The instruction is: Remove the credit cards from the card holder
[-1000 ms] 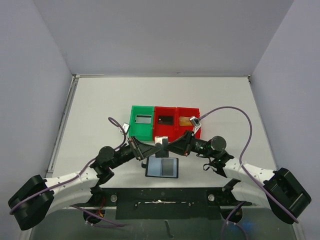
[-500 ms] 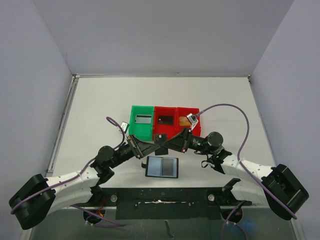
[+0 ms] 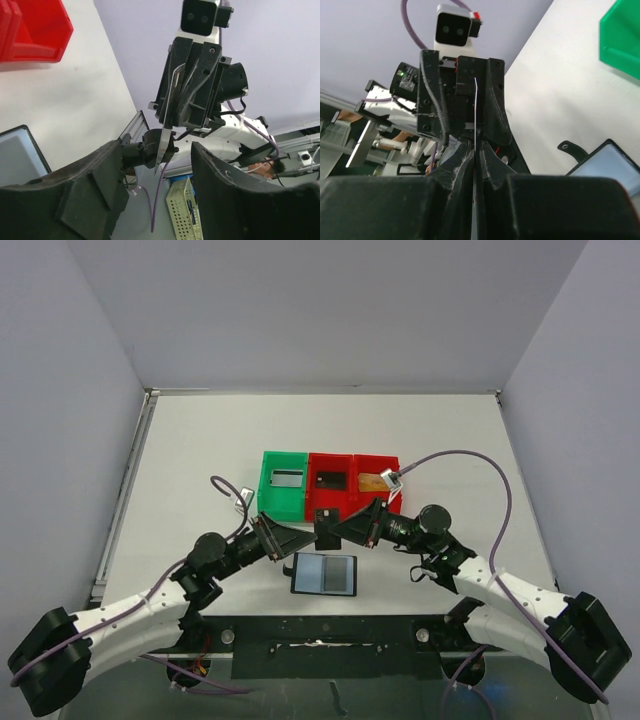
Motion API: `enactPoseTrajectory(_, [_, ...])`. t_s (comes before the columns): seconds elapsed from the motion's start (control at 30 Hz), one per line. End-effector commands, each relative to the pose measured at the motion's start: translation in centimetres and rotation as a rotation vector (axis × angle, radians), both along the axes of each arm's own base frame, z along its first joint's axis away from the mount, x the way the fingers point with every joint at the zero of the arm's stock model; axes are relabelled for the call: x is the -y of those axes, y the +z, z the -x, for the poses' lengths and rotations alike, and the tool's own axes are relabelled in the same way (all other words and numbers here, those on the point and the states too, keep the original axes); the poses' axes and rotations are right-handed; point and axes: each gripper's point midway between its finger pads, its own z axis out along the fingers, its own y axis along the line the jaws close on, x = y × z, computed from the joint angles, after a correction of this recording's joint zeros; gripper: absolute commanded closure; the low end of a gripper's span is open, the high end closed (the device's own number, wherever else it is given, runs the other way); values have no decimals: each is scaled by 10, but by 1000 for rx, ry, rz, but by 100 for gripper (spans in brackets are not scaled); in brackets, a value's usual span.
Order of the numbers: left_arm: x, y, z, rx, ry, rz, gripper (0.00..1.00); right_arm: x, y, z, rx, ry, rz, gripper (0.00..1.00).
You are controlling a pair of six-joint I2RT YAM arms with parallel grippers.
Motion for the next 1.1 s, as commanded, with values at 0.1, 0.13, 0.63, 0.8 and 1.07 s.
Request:
enactPoseTrajectory(0.1, [-14,-5,-13,15,101,-170,34,19,5,-29,125,-202,121,100])
enactPoseTrajectory(0.13, [-16,-10,-14,6,114,-207,34,22,4,-32,141,-223,140,100])
enactPoseTrajectory(0.63, [-87,-59,-58,-70,306,-846,29,53,22,-46,635,-378,415,100])
enactPoseTrajectory(0.8, [-127,-45,-89,-83,382,-840,27,56,13,-45,830,-345,582,100])
enactPoseTrajectory(1.07, [-206,-42,-128,-132,526,-906,26,57,1,-52,895,-296,716,100])
